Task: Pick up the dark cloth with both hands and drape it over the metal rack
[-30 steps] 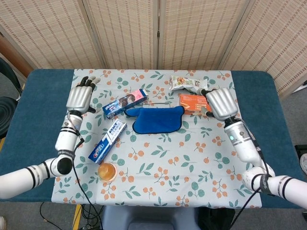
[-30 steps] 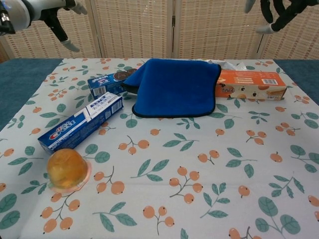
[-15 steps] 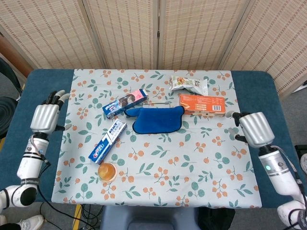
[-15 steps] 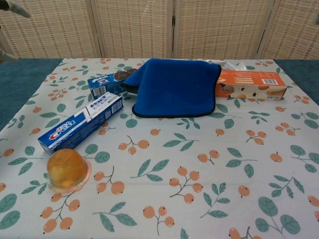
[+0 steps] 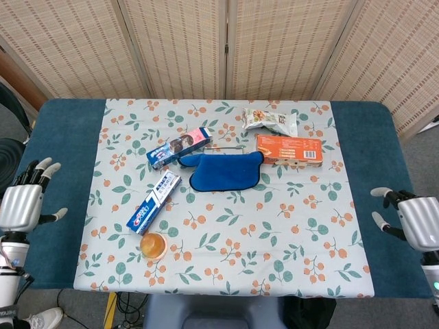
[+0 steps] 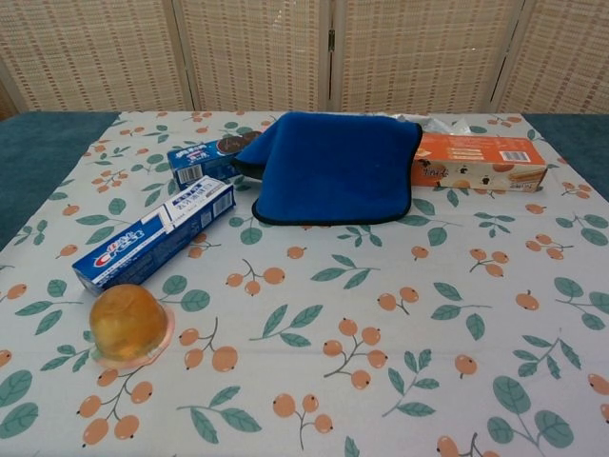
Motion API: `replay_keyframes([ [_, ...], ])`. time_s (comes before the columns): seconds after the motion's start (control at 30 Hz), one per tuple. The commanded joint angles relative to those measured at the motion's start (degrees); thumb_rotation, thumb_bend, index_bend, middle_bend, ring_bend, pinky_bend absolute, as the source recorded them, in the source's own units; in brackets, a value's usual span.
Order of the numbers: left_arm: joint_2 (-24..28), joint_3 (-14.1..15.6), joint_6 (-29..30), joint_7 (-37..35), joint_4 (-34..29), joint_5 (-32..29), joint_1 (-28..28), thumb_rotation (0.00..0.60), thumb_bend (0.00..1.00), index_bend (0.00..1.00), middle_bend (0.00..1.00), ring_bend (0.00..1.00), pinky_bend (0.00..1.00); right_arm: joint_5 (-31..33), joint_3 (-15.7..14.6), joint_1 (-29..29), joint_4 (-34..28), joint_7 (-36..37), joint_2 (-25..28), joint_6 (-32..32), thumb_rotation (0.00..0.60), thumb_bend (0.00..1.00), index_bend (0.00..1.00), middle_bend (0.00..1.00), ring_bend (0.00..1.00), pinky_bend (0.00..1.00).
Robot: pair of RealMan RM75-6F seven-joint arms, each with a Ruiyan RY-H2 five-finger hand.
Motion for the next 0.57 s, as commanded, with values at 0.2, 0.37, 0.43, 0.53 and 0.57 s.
replay_keyframes([
  [0.2, -1.3, 3.1, 7.0, 3.5, -2.4, 5.7, 6.5, 0.600, 0.08, 0.14, 0.02, 0.04, 0.17, -1.1, -1.9, -5.1, 0.4, 0.2, -1.6, 2.6, 0.600, 0.28, 0.38, 0.54, 0.52, 0.78],
  [0.37, -1.8, 4.0, 9.4, 4.3, -3.3, 7.3, 9.6, 0.600, 0.08, 0.14, 0.02, 0.04, 0.16, -1.2, -2.1, -6.8, 1.0, 0.6, -3.1, 3.0, 0.600, 0.28, 0.38, 0.54, 0.52, 0.78],
  [0.43, -1.8, 4.2, 10.3, 4.5, -3.7, 8.1, 10.7, 0.600, 0.08, 0.14, 0.02, 0.04, 0.16, -1.4, -1.9, -7.2, 1.1, 0.4, -3.2, 2.9, 0.600, 0.28, 0.38, 0.54, 0.52, 0.78],
  [0.53, -1.8, 4.6, 11.2, 5.1, -4.2, 9.1, 12.1, 0.600, 0.08, 0.14, 0.02, 0.04, 0.16, -1.8, -1.6, -7.6, 1.2, 0.2, -3.4, 3.1, 0.600, 0.28, 0.38, 0.54, 0.52, 0.78],
  [0.57, -1.8, 4.6, 11.3, 5.1, -4.3, 9.4, 12.5, 0.600, 0.08, 0.14, 0.02, 0.04, 0.15, -1.8, -1.5, -7.7, 1.1, 0.1, -3.4, 3.2, 0.600, 0.28, 0.38, 0.54, 0.52, 0.78],
])
